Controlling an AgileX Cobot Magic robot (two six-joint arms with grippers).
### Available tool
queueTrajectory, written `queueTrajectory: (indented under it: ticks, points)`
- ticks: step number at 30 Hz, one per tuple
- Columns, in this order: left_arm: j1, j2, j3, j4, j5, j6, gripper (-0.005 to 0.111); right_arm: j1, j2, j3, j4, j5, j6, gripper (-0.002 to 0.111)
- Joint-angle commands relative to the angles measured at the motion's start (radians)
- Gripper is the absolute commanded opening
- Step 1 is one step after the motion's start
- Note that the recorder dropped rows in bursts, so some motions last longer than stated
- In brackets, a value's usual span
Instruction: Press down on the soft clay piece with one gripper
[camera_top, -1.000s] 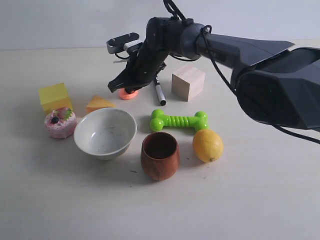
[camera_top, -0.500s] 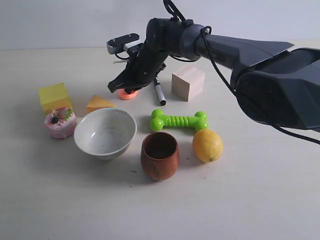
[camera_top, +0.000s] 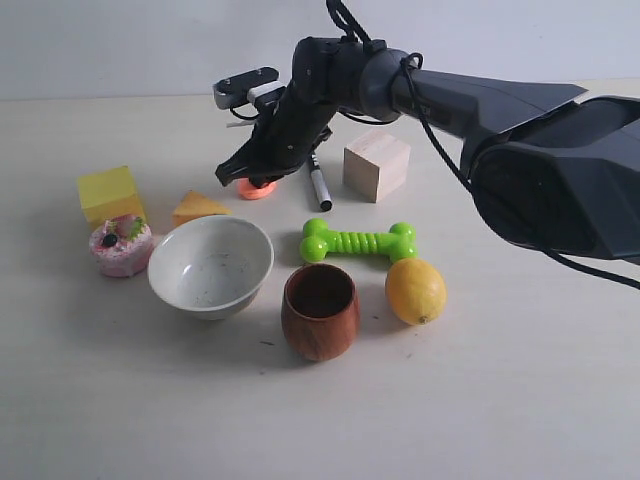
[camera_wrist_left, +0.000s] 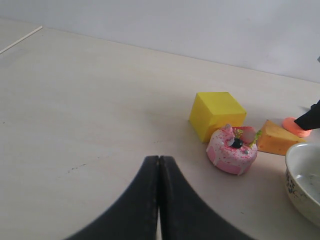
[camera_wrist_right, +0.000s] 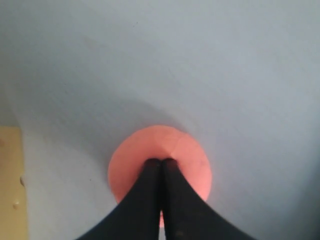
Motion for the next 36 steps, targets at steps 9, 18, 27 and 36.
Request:
queueTrajectory:
  ticks: [9,18,27,36]
  points:
    - [-0.005,-0.007,0.003,-0.006,-0.001,0.003,0.000,0.003,0.022,0.024,-0.045,0.060,-0.007,0.002]
    - [-0.005,-0.007,0.003,-0.006,-0.001,0.003,0.000,0.003,0.009,0.024,-0.045,0.039,-0.007,0.002]
    - [-0.005,-0.007,0.003,-0.006,-0.001,0.003,0.000,0.003,-0.004,0.024,-0.045,0.039,-0.007,0.003]
    - [-0.005,-0.007,0.003,-0.006,-0.001,0.003,0.000,0.003,-0.015,0.024,-0.045,0.030,-0.007,0.004]
